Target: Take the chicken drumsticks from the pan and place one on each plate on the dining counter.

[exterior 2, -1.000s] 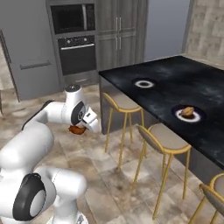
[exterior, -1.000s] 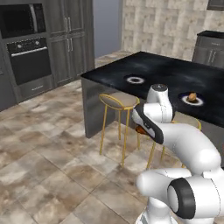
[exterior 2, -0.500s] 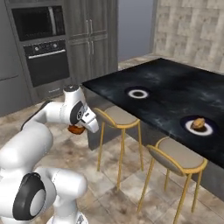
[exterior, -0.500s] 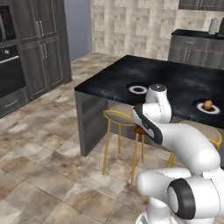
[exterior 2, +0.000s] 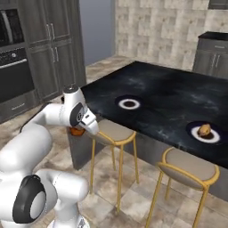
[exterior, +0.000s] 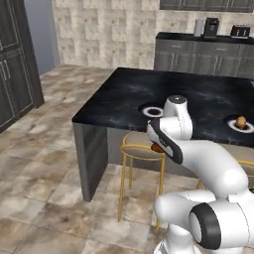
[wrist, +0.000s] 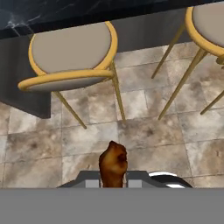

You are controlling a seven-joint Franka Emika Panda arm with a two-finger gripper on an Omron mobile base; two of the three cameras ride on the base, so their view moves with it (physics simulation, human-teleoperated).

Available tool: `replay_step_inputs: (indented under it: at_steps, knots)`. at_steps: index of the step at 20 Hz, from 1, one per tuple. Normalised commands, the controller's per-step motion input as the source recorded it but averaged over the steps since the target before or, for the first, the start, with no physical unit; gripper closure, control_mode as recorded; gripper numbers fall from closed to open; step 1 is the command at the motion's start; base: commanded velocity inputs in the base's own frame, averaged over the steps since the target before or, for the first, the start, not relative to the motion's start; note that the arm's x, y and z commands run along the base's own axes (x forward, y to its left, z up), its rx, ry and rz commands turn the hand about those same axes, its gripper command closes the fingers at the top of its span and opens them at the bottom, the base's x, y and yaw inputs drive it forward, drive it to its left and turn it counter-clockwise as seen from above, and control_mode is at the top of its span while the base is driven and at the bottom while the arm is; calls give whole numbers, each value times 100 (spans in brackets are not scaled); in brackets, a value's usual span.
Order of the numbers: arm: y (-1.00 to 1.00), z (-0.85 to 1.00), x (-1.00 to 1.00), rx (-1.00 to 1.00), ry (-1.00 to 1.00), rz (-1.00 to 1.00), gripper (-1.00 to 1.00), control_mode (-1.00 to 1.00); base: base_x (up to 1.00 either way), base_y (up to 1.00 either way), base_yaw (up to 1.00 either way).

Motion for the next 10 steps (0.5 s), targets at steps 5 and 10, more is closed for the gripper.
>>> replay_step_inputs:
  at_steps: [5, 10]
  knots:
    - [0, 0, 0, 0, 0, 0, 100, 100, 74, 39, -49]
    - [0, 0, 0, 0, 0, 0, 100, 100, 70, 46, -40]
